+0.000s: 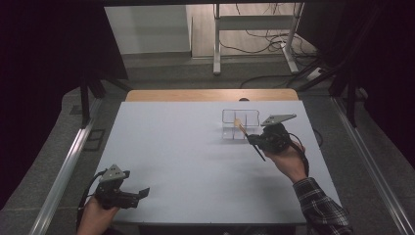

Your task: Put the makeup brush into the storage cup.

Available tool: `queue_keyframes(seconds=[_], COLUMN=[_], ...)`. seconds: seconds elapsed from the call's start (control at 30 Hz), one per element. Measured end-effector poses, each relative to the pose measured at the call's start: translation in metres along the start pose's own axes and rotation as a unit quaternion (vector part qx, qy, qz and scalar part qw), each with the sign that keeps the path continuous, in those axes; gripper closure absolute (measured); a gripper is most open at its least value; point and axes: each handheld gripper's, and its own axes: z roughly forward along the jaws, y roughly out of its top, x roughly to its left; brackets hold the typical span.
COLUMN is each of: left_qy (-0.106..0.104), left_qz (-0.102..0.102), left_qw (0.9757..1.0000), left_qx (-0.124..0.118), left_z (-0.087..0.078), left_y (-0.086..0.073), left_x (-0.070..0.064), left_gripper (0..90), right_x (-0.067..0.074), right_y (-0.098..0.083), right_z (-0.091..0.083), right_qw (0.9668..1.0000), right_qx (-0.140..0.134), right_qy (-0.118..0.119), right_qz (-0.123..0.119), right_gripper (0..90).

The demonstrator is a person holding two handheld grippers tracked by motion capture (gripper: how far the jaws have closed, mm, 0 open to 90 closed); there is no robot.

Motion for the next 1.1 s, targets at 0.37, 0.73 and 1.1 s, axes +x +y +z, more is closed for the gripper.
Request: queue_keyframes(seconds=[0.37, 0.73, 1.1], left_qy=[0.0, 0.0, 0.0], left_qz=[0.001, 0.0, 0.0], left_qw=[1.0, 1.0, 1.0], left_qx=[0.001, 0.002, 0.002], left_z=[0.0, 0.001, 0.001], left_y=[0.0, 0.0, 0.0], left_x=[0.0, 0.0, 0.0], left_gripper=[0.7, 0.7, 0.8], right_x=[-0.005, -0.012, -0.022], right_y=[0.001, 0.0, -0.001], right_z=[-0.009, -0.016, -0.02], right_qw=[0.9991, 0.9959, 0.9916], right_qx=[-0.038, -0.076, -0.105], right_qy=[-0.018, -0.04, -0.06], right_qz=[0.011, 0.028, 0.046], right_gripper=[83.8, 83.8, 83.8])
